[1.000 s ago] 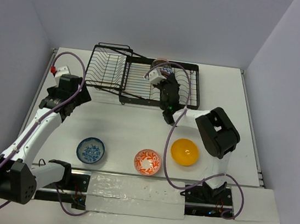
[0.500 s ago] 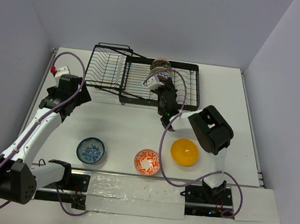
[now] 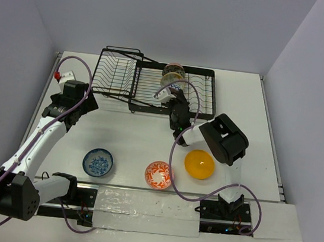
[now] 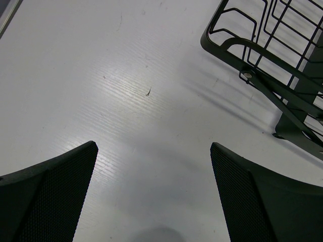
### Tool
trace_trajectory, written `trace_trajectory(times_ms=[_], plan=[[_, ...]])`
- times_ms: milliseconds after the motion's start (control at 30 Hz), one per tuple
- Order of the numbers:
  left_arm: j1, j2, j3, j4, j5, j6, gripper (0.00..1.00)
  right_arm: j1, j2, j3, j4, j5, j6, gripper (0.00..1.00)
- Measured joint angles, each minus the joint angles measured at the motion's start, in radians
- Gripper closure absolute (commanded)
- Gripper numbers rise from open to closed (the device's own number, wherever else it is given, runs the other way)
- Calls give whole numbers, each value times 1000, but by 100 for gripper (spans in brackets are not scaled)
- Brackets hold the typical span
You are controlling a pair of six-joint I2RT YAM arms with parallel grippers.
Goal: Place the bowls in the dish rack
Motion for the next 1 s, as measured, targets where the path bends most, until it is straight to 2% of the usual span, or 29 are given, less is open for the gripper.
trace_trajectory(times_ms=[533, 867, 933, 1000], plan=[[0, 14, 0, 0, 0, 0, 1, -14, 23, 3, 28, -62, -2, 100], [0, 15, 0, 0, 0, 0, 1, -30, -15, 3, -67, -98, 27, 100], [1, 15, 0, 0, 0, 0, 1, -32, -20, 3, -82, -101, 31, 92], [2, 15, 0, 0, 0, 0, 1, -34, -28, 5, -102, -105, 39, 91]])
